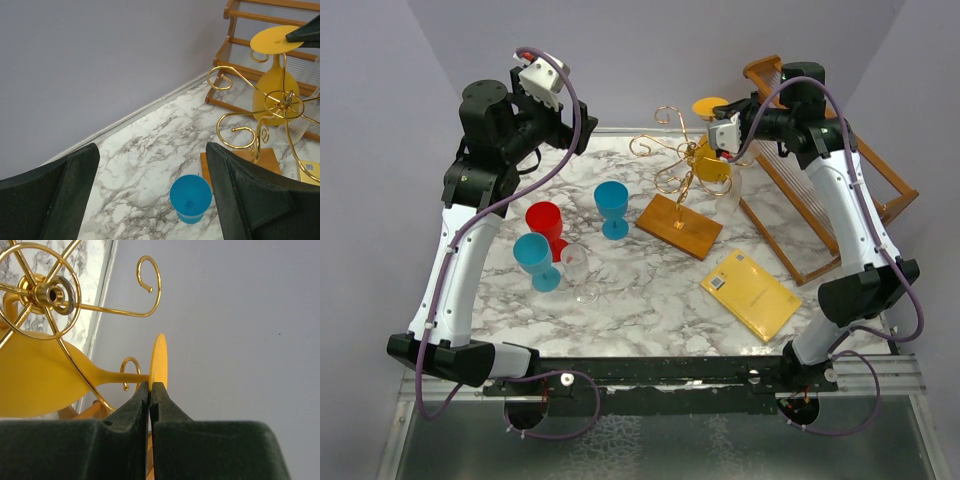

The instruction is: Place the wine glass upside down on the wine glass rack

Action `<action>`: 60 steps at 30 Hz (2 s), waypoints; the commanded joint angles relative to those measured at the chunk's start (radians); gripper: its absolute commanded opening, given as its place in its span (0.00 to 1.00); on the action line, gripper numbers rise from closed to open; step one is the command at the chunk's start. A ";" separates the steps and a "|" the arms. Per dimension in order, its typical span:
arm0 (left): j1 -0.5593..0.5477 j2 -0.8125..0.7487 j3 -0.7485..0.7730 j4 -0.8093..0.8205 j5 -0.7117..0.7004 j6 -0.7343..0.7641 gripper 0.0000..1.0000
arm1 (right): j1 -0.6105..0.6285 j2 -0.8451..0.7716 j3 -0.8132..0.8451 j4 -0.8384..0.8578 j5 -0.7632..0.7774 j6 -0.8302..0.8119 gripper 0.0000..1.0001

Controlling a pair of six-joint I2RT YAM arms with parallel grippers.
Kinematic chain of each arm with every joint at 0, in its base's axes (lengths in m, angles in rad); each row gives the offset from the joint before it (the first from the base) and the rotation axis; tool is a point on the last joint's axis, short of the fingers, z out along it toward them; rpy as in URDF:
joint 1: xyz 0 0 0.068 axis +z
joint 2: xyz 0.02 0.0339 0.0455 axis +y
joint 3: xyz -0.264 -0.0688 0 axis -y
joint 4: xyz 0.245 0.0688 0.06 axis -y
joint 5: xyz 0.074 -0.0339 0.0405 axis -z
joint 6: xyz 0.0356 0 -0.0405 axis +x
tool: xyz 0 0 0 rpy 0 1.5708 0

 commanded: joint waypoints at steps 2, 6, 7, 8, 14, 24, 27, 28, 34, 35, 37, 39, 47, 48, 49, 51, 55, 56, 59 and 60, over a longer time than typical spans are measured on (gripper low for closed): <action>0.005 -0.030 -0.005 0.021 0.013 0.008 0.91 | 0.005 -0.041 -0.035 0.047 0.072 0.075 0.01; 0.007 -0.032 -0.006 0.022 0.013 0.009 0.91 | 0.005 -0.043 -0.060 0.094 0.120 0.103 0.01; 0.006 -0.032 -0.005 0.022 0.012 0.009 0.91 | 0.005 -0.044 -0.064 0.105 0.129 0.106 0.01; 0.006 -0.033 -0.005 0.021 0.012 0.009 0.91 | 0.005 -0.043 -0.066 0.115 0.138 0.109 0.01; 0.006 -0.035 -0.006 0.019 0.013 0.012 0.91 | 0.006 -0.034 -0.075 0.154 0.175 0.126 0.01; 0.006 -0.038 -0.001 0.015 0.014 0.017 0.91 | 0.005 0.001 -0.064 0.218 0.208 0.133 0.01; 0.007 -0.037 -0.001 0.013 0.014 0.018 0.91 | 0.006 0.015 -0.057 0.230 0.202 0.134 0.01; 0.007 -0.037 0.000 0.013 0.014 0.019 0.91 | 0.006 0.018 -0.055 0.232 0.196 0.134 0.01; 0.006 -0.036 -0.002 0.013 0.014 0.020 0.91 | 0.007 0.041 -0.038 0.234 0.151 0.149 0.01; 0.006 -0.036 -0.002 0.013 0.015 0.020 0.91 | 0.007 0.042 -0.035 0.231 0.143 0.150 0.01; 0.005 -0.036 -0.002 0.014 0.014 0.021 0.91 | 0.007 0.047 -0.031 0.222 0.131 0.150 0.01; 0.006 -0.035 -0.002 0.012 0.013 0.022 0.91 | 0.008 0.048 -0.029 0.212 0.119 0.149 0.01; 0.006 -0.037 -0.002 0.008 0.013 0.029 0.91 | 0.008 0.042 -0.029 0.157 0.088 0.126 0.01; 0.006 -0.036 -0.003 0.007 0.012 0.030 0.91 | 0.008 0.041 -0.032 0.151 0.085 0.127 0.01; 0.006 -0.036 -0.004 0.007 0.010 0.032 0.91 | 0.008 0.040 -0.034 0.148 0.084 0.126 0.01; 0.006 -0.037 -0.004 0.005 0.011 0.033 0.91 | 0.009 0.039 -0.038 0.146 0.086 0.126 0.01; 0.006 -0.038 -0.005 0.004 0.011 0.036 0.91 | 0.010 0.038 -0.043 0.140 0.083 0.124 0.03; 0.006 -0.039 -0.005 0.002 0.011 0.037 0.91 | 0.010 0.037 -0.045 0.137 0.082 0.124 0.03; 0.006 -0.040 -0.008 0.003 0.009 0.040 0.91 | 0.010 0.034 -0.052 0.135 0.079 0.126 0.04; 0.006 -0.040 -0.010 0.002 0.010 0.040 0.91 | 0.010 0.034 -0.053 0.132 0.077 0.126 0.04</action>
